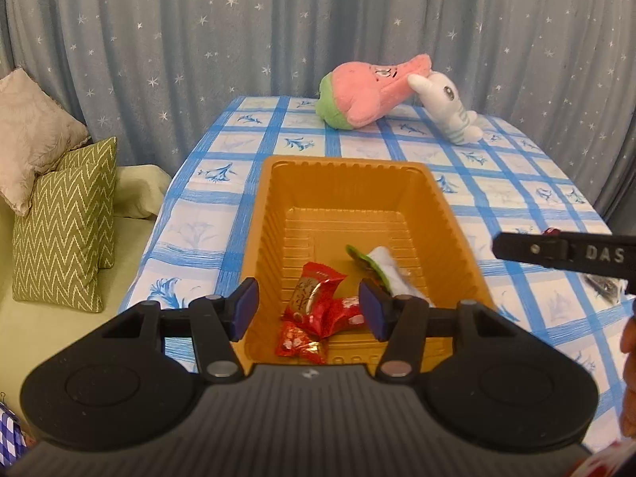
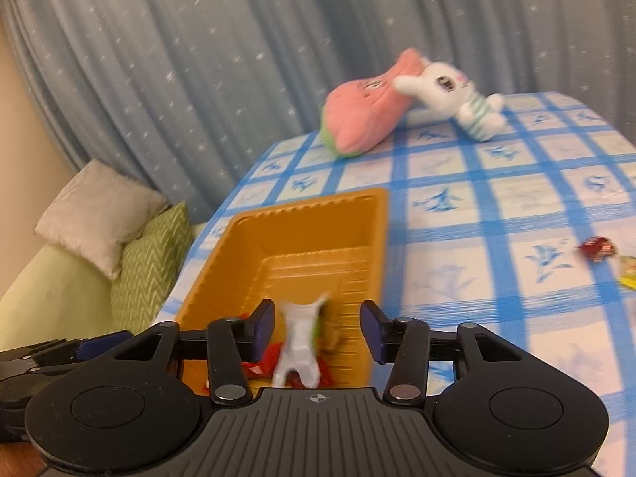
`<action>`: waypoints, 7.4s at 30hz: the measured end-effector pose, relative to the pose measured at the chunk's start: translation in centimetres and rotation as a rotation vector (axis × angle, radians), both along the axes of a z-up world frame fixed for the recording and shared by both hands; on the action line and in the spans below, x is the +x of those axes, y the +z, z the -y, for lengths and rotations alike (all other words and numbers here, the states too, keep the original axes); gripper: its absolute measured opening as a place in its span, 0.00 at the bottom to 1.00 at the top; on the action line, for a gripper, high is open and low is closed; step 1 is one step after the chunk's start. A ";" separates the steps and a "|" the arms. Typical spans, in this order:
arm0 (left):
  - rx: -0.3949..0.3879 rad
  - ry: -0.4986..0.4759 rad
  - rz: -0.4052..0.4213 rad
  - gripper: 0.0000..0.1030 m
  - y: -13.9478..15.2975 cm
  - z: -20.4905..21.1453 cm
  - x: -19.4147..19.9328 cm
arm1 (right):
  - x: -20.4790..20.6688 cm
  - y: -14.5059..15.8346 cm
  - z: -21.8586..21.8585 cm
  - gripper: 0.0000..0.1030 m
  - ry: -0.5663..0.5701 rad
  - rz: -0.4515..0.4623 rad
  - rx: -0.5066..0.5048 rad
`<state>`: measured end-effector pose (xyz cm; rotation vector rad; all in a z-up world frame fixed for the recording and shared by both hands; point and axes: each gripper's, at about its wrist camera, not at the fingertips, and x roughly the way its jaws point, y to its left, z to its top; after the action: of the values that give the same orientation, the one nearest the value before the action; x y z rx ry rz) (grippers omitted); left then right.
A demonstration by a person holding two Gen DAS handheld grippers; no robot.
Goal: Organize snacks
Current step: 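Move both open tools back toward the remaining snacks, then grasp the clear bag of dark seaweed strips with the right tool, then grasp the small green-wrapped candy with the left tool, then carry both snacks over the orange tray and open both tools to release them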
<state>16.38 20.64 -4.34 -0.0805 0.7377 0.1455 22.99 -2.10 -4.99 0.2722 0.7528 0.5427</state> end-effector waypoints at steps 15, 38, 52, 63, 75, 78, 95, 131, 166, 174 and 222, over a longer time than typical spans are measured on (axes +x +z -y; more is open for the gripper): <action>-0.017 -0.019 0.025 0.60 3.3 5.5 -3.9 | -7.2 3.2 7.5 0.51 -0.122 0.032 -0.093; -0.079 -0.173 0.055 0.81 4.3 16.8 -5.2 | -11.9 4.4 20.3 0.64 -0.353 0.040 -0.161; -0.071 -0.259 0.031 0.83 3.4 22.0 -3.4 | -12.0 3.9 25.2 0.66 -0.434 0.015 -0.158; -0.066 -0.293 0.013 0.84 2.6 24.7 -1.9 | -11.2 2.8 27.5 0.66 -0.461 -0.007 -0.151; -0.061 -0.307 -0.024 0.84 0.1 26.3 1.2 | -7.3 0.2 28.8 0.66 -0.369 -0.010 -0.193; -0.062 -0.305 -0.035 0.84 -0.7 26.5 2.3 | -5.6 -0.9 28.8 0.66 -0.325 -0.011 -0.200; -0.076 -0.283 -0.072 0.84 -4.7 25.9 8.0 | 3.7 -6.9 25.0 0.66 -0.030 0.044 -0.324; -0.116 -0.278 -0.078 0.84 -6.3 24.8 9.5 | 4.3 -7.0 22.3 0.37 -0.090 0.078 -0.364; -0.167 -0.379 -0.034 0.33 -11.0 31.8 14.1 | 6.5 -8.9 27.5 0.37 -0.225 -0.002 -0.290; -0.096 -0.355 -0.019 0.18 -11.4 32.4 14.7 | 6.4 -9.0 27.2 0.37 -0.219 -0.003 -0.288; -0.054 -0.160 0.011 0.17 2.5 15.8 -5.2 | -10.7 2.7 13.8 0.37 -0.156 0.058 -0.213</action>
<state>11.16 4.81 -1.81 -0.0734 0.7341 -0.0271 12.30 -15.94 -2.33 0.1158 0.7199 0.3181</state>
